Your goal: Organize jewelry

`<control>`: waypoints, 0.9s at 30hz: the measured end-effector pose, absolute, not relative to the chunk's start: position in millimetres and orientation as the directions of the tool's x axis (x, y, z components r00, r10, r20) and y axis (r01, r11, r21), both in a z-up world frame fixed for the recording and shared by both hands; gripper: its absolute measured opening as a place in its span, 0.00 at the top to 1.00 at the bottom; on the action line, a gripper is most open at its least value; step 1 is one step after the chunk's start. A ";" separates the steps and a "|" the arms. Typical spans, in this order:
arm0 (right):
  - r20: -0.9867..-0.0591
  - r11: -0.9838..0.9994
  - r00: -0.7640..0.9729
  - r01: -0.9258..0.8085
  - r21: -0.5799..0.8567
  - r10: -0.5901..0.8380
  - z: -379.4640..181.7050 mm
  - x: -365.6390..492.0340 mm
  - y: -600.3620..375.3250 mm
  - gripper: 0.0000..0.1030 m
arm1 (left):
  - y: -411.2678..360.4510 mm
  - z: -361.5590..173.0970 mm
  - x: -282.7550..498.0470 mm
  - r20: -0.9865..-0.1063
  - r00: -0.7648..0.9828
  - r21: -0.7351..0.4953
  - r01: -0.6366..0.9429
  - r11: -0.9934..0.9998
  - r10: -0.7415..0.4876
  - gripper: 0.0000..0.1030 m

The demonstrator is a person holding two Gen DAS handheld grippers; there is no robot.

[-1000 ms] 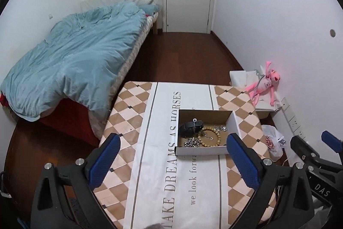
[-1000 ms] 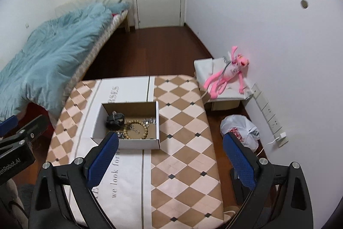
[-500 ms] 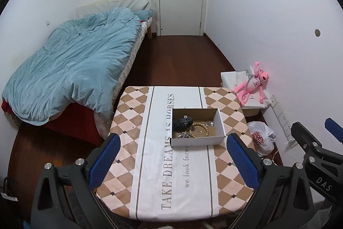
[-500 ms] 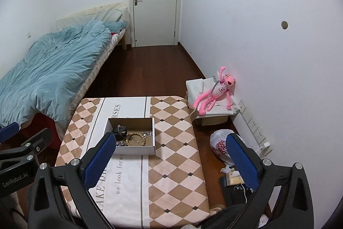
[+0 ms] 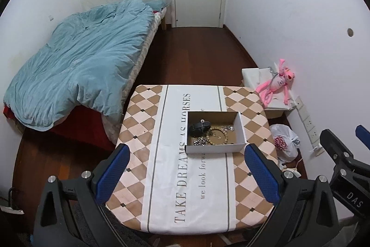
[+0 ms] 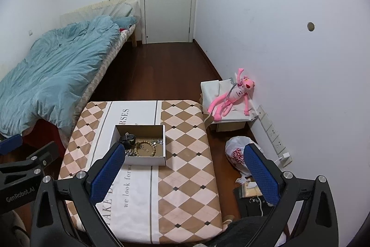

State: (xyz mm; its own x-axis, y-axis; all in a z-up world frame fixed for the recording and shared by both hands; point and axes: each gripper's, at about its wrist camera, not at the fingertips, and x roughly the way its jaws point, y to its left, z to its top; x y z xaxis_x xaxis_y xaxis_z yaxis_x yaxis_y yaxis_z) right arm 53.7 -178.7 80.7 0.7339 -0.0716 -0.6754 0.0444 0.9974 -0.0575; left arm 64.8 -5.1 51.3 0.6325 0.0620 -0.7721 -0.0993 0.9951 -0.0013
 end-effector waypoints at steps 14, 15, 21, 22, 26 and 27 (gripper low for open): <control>-0.762 0.999 0.647 0.004 -0.043 -0.036 44.5 119.5 -166.5 0.00 | 3.4 26.9 107.1 -0.813 0.574 0.029 -0.131 0.991 0.099 0.02; -0.766 0.999 0.641 0.002 -0.042 -0.034 41.2 122.0 -165.8 0.00 | 3.5 25.9 108.5 -0.815 0.570 0.030 -0.131 0.991 0.100 0.02; -0.783 0.999 0.621 -0.006 -0.046 -0.032 31.6 129.0 -162.0 0.00 | 2.7 22.7 112.0 -0.820 0.565 0.028 -0.120 0.992 0.092 0.02; -0.784 0.999 0.620 -0.008 -0.048 -0.032 31.0 129.7 -161.3 0.00 | 2.3 22.5 112.1 -0.820 0.566 0.027 -0.117 0.993 0.089 0.02; -0.785 0.999 0.618 -0.011 -0.050 -0.033 31.1 129.5 -159.7 0.00 | 1.1 21.1 113.2 -0.822 0.564 0.023 -0.111 0.993 0.083 0.02; -0.786 0.999 0.617 -0.012 -0.050 -0.031 30.7 129.7 -159.8 0.00 | 1.1 20.5 113.2 -0.822 0.563 0.022 -0.112 0.993 0.082 0.02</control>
